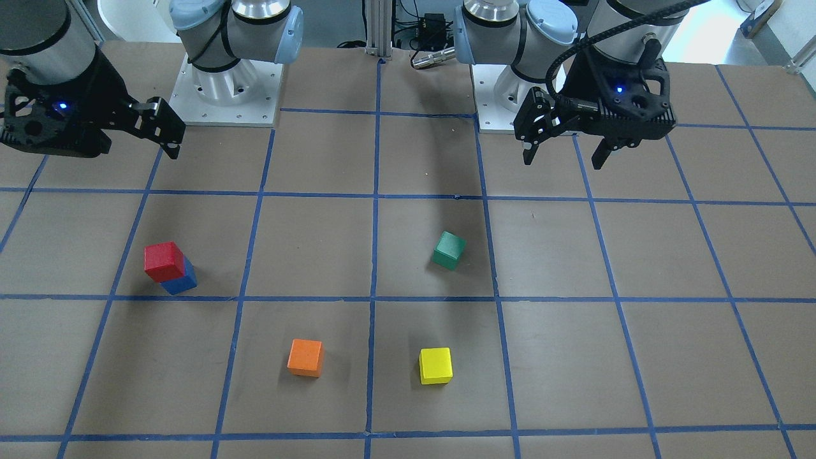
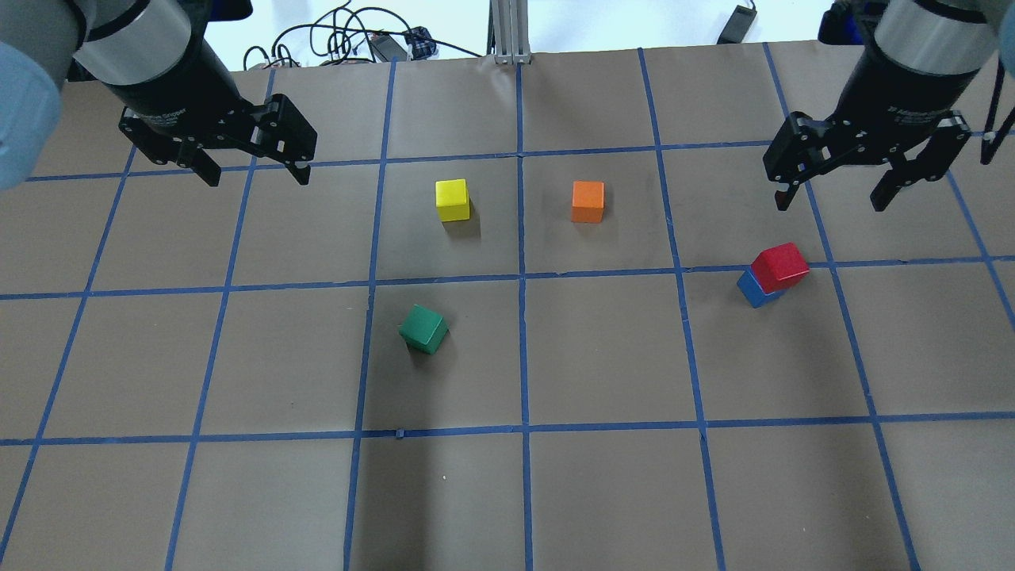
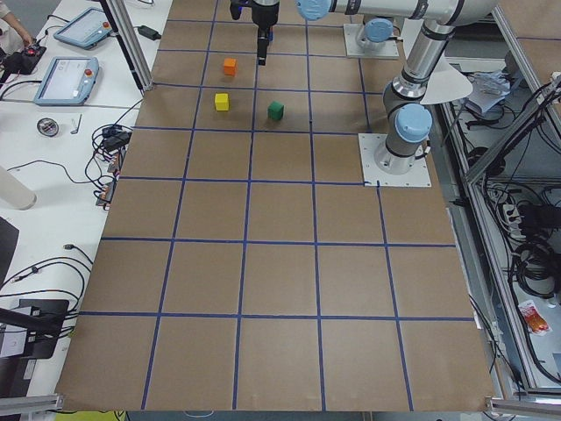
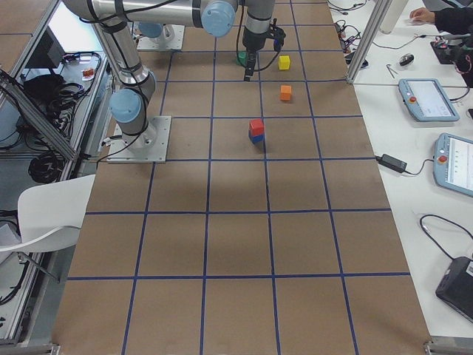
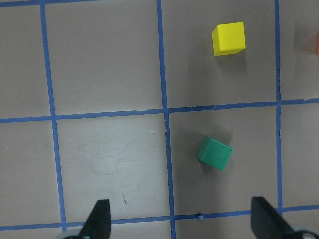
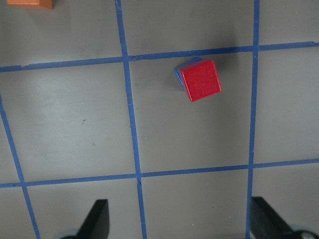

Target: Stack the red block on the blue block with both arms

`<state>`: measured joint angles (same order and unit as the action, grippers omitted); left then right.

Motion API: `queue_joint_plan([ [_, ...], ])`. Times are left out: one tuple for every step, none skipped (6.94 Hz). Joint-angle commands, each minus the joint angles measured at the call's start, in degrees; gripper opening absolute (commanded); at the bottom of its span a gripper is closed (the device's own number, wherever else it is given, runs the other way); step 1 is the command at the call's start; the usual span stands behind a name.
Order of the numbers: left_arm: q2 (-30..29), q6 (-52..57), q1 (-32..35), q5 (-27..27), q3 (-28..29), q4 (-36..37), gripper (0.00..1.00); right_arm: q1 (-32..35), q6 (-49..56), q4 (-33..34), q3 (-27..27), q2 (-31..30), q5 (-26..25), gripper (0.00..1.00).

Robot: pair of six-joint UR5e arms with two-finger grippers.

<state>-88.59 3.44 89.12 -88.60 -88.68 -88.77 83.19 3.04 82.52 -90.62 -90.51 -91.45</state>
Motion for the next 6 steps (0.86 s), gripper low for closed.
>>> queue_joint_plan([
  [0.0,-0.01,0.0,1.41,0.0,0.0,1.0,3.63,-3.72,3.93,-2.19,0.08,-0.05,1.0],
  [0.0,-0.1,0.0,1.5,0.0,0.0,1.0,4.69,-5.22,4.23,-2.37,-0.1,-0.05,1.0],
  [0.0,-0.01,0.0,1.5,0.0,0.0,1.0,5.4,-5.76,4.23,-2.46,-0.1,-0.05,1.0],
  [0.0,-0.01,0.0,1.5,0.0,0.0,1.0,5.67,-6.37,4.23,-2.63,-0.1,-0.05,1.0],
  [0.0,-0.1,0.0,1.5,0.0,0.0,1.0,5.67,-6.2,4.23,-2.63,-0.1,-0.13,1.0],
  [0.0,-0.1,0.0,1.5,0.0,0.0,1.0,5.67,-6.2,4.23,-2.72,-0.1,-0.05,1.0],
])
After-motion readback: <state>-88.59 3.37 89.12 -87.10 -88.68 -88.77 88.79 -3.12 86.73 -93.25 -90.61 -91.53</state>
